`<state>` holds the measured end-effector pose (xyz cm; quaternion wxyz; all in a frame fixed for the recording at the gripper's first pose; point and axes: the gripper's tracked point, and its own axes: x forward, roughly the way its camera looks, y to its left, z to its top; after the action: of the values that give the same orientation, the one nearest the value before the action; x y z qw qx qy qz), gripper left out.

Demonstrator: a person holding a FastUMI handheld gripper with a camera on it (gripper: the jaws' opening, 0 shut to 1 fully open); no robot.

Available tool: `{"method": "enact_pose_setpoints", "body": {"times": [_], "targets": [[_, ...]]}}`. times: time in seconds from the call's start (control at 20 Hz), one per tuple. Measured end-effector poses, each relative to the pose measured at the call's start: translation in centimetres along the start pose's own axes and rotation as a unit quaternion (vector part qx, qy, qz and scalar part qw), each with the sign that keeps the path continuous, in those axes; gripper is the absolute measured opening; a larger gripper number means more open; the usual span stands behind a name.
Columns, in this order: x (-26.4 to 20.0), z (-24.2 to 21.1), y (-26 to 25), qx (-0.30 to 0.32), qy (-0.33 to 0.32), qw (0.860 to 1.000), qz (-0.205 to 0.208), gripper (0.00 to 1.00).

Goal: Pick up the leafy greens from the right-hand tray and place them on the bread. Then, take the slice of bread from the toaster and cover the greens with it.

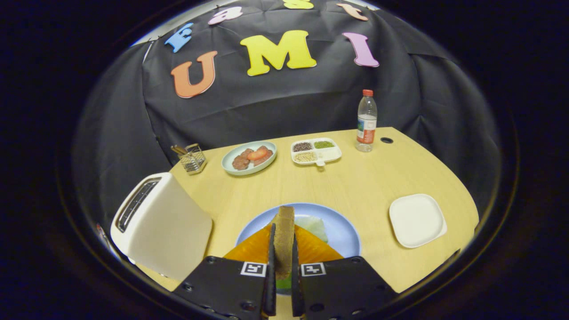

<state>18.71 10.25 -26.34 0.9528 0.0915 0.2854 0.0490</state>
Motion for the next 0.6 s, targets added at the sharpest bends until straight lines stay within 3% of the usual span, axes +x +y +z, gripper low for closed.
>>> {"method": "enact_pose_setpoints", "body": {"times": [0.3, 0.5, 0.6], "targets": [[1.7, -2.2, -3.2, -0.004, 0.022, 1.0, -0.001, 0.14], [2.3, -2.8, -4.0, -0.012, 0.022, 1.0, -0.004, 0.29], [2.4, -2.8, -4.3, -0.022, 0.018, 1.0, -0.011, 0.3]]}}
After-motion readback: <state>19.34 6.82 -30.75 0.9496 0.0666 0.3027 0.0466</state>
